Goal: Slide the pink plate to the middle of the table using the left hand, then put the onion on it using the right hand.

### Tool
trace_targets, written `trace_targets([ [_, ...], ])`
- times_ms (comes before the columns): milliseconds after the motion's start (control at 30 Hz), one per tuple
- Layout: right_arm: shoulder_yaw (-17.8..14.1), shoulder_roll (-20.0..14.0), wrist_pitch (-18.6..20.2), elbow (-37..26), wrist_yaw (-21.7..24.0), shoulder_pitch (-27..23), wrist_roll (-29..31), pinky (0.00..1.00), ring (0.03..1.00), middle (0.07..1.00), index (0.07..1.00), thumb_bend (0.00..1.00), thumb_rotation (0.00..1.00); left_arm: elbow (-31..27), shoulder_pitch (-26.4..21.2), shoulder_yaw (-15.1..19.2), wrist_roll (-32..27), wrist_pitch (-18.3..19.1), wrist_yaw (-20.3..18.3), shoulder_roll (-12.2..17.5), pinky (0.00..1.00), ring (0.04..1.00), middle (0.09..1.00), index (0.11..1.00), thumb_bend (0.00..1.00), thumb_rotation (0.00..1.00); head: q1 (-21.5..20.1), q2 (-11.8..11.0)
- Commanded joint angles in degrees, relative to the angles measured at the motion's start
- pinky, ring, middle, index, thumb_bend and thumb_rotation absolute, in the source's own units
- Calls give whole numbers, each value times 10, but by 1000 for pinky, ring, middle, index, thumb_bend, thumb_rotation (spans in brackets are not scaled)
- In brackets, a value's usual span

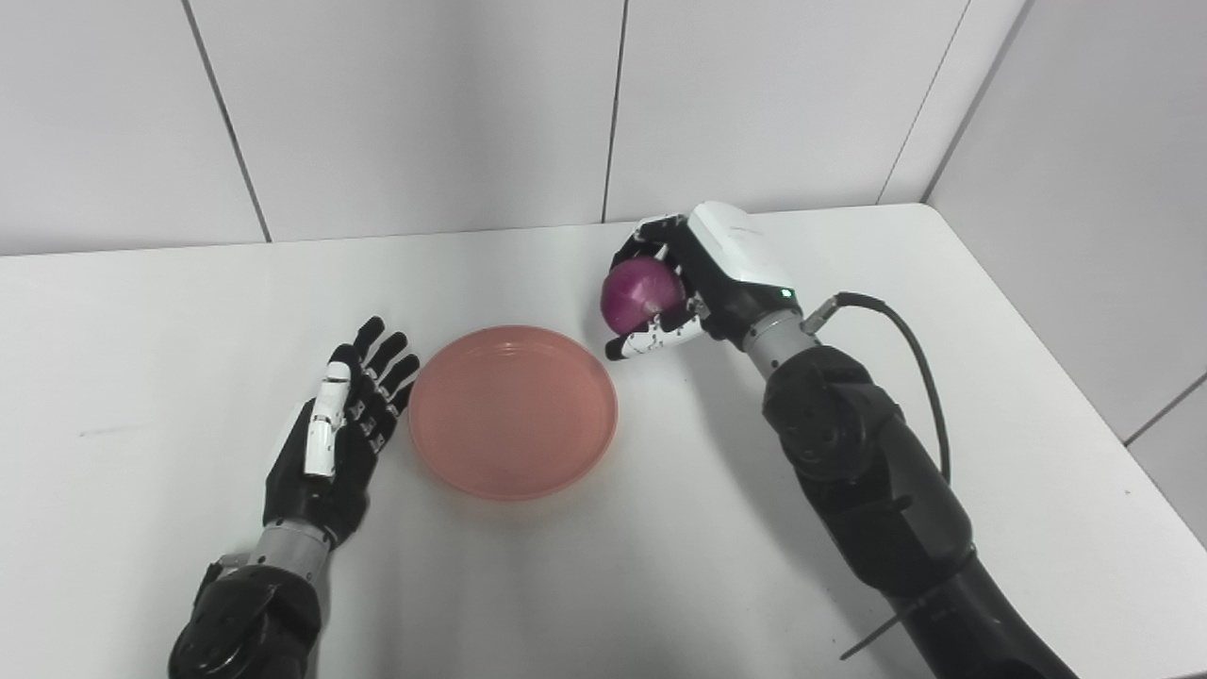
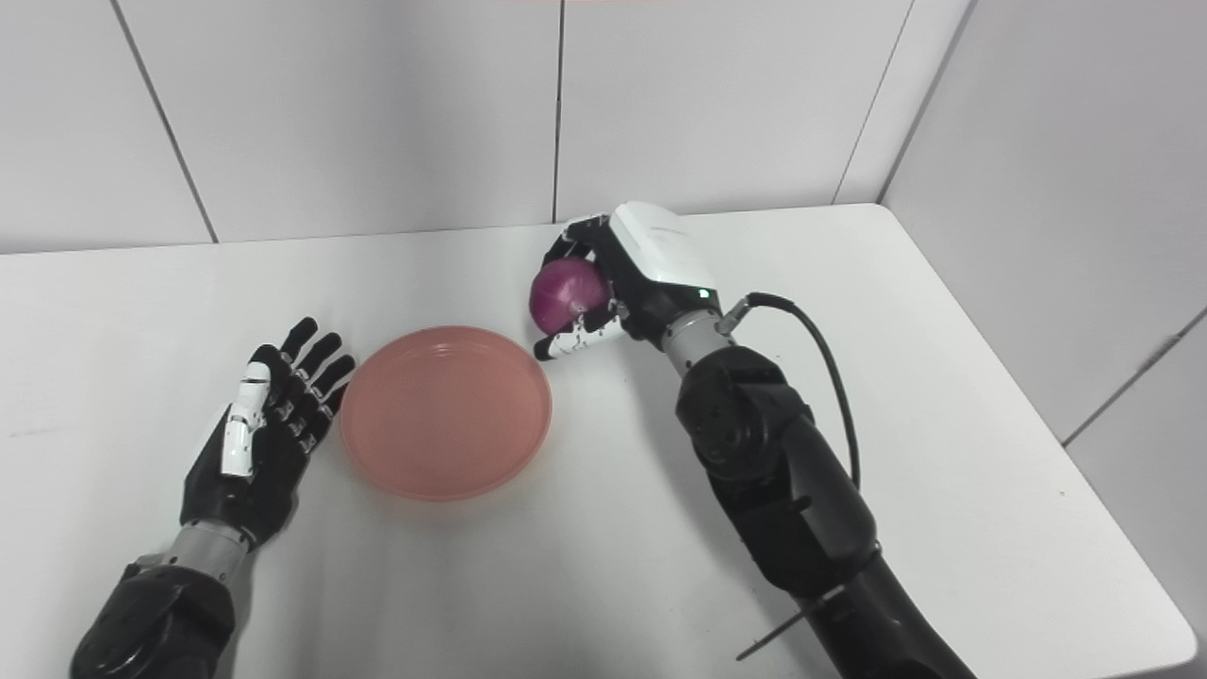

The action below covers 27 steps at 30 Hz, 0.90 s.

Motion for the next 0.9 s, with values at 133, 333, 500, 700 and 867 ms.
trace_targets([
  [133, 21, 29, -23, 2, -4, -41, -11, 229, 314, 427, 488, 517, 135, -4, 10, -13, 15, 5, 15, -19, 924, 946, 963, 952, 482, 1000, 26, 0],
  [333, 41, 46, -40, 26, -8, -41, -10, 252, 327, 432, 488, 517, 136, -14, 12, -18, 30, 9, 27, -32, 916, 941, 959, 950, 476, 1000, 49, 1],
  [500, 51, 60, -47, 49, -14, -39, -4, 277, 355, 459, 488, 518, 138, -18, 12, -21, 39, 10, 38, -42, 918, 939, 957, 947, 475, 1000, 69, 4],
  [700, 56, 68, -52, 63, -15, -36, -4, 281, 365, 468, 489, 518, 139, -20, 11, -23, 45, 12, 46, -48, 919, 940, 960, 948, 477, 1000, 77, 5],
  [867, 68, 74, -71, 87, -25, -28, -5, 240, 333, 447, 489, 516, 134, -22, 10, -26, 48, 8, 45, -48, 931, 946, 965, 954, 477, 1000, 79, 6],
])
